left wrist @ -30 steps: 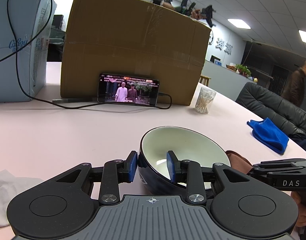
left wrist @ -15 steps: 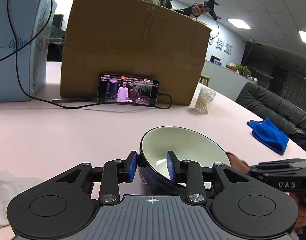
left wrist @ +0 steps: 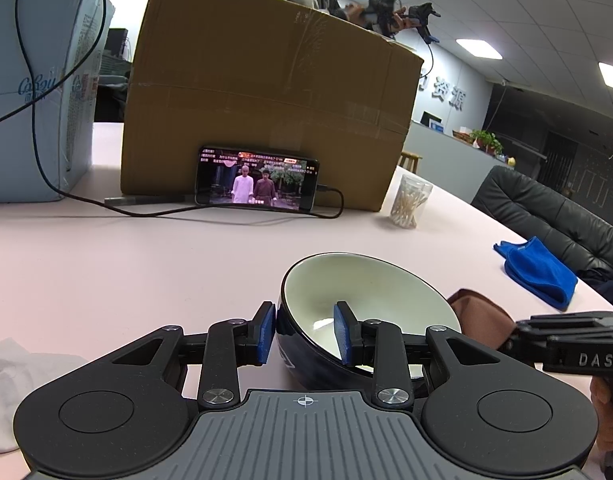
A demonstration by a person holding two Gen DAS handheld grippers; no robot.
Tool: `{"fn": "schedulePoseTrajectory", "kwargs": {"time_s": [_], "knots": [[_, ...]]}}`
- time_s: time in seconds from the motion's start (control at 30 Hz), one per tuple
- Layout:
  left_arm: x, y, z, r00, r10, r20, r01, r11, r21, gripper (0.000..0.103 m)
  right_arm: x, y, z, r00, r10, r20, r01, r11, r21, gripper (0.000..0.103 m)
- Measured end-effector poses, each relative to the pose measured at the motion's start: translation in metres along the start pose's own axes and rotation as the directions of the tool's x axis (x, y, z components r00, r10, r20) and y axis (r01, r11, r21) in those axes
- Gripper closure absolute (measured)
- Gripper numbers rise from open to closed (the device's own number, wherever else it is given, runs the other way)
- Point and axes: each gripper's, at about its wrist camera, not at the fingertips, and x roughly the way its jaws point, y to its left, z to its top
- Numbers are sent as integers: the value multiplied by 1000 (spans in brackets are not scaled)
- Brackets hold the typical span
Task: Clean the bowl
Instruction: 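Wipe the bowl's outer wall near its base with the right gripper while the left gripper tilts the bowl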
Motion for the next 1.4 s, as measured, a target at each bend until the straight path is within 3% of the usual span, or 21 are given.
{"fn": "schedulePoseTrajectory", "kwargs": {"time_s": [0.53,0.77,1.17,1.4], "knots": [[-1,-1,0,1000,1,1,-1,1000,1,73,8,4,-9,998,-6,-59,5,1000,-25,92],[0,2,0,1000,0,0,0,1000,-3,73,2,6,-2,1000,-18,-19,17,999,-38,92],[0,1,0,1000,0,0,0,1000,-3,73,9,2,-5,998,-22,-55,20,999,-30,92],[0,1,0,1000,0,0,0,1000,-4,73,5,3,2,999,-36,-24,35,999,-37,92]]}}
